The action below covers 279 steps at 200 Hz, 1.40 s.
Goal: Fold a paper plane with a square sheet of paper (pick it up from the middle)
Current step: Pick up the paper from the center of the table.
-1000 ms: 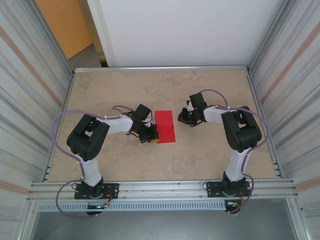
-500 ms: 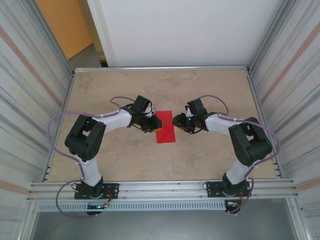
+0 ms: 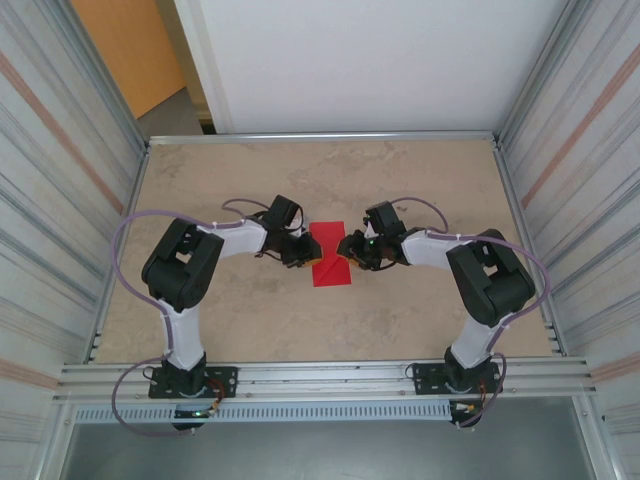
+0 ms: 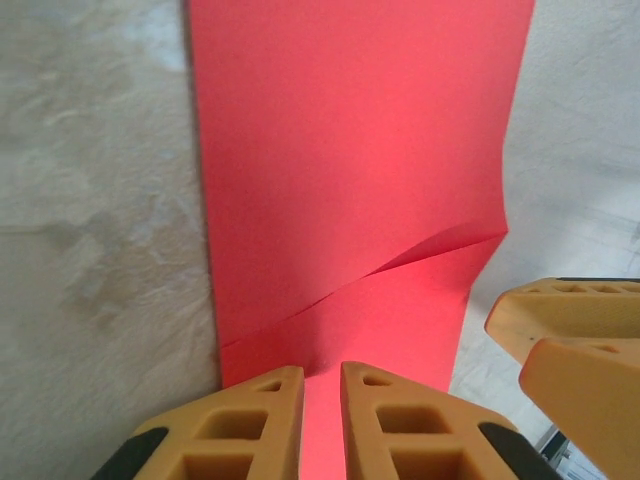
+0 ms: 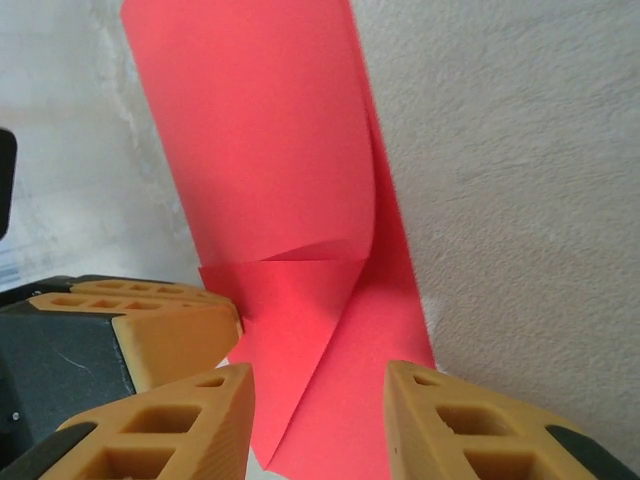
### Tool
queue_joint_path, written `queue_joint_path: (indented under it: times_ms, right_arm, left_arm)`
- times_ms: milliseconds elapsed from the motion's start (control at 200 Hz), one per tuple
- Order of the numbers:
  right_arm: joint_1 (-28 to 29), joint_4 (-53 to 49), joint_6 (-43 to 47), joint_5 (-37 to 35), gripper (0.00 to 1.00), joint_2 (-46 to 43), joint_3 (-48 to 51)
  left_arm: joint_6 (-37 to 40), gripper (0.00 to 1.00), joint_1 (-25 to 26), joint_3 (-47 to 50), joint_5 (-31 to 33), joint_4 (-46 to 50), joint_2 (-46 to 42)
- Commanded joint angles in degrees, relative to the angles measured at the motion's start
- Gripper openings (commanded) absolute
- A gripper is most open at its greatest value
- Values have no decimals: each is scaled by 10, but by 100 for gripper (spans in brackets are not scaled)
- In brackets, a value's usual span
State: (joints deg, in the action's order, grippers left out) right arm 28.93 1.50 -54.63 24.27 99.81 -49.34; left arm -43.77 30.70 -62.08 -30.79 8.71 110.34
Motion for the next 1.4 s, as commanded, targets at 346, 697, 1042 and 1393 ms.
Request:
queue_joint_path:
  times_ms: [346, 697, 1042, 1393]
  right_arm:
    - [7, 10, -20, 11, 26, 34, -24]
    - [9, 18, -19, 24, 22, 55, -36]
    - [8, 61, -21, 49, 17, 63, -25]
    - [7, 96, -30, 55, 15, 77, -14]
  left_arm:
    - [-7, 17, -6, 19, 7, -3, 9]
    - [-11, 17, -6, 21, 2, -8, 10]
    - [-15, 17, -6, 18, -2, -6, 7]
    - [-15, 18, -6, 1, -11, -1, -16]
